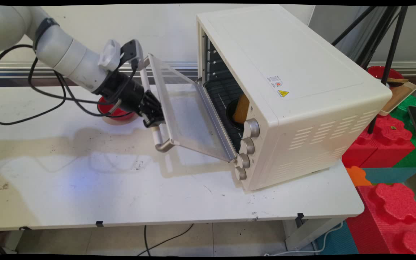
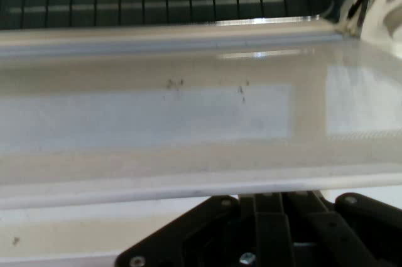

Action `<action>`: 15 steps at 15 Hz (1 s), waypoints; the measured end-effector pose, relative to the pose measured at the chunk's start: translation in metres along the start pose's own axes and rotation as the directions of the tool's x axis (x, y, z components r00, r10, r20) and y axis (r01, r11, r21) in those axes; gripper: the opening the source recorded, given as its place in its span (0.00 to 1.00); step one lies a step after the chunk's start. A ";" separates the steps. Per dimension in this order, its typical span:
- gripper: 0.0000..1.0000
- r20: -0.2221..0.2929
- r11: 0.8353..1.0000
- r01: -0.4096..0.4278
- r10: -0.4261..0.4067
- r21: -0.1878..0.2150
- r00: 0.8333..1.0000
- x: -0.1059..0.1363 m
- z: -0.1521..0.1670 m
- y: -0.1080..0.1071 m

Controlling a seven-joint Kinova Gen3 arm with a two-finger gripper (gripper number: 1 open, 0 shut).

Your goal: Open the oven

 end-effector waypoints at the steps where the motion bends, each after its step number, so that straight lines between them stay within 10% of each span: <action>1: 0.00 0.011 1.000 -0.001 0.001 -0.001 1.000 -0.005 0.001 0.001; 15: 0.00 0.097 0.999 -0.037 0.039 -0.015 0.995 -0.057 0.020 0.008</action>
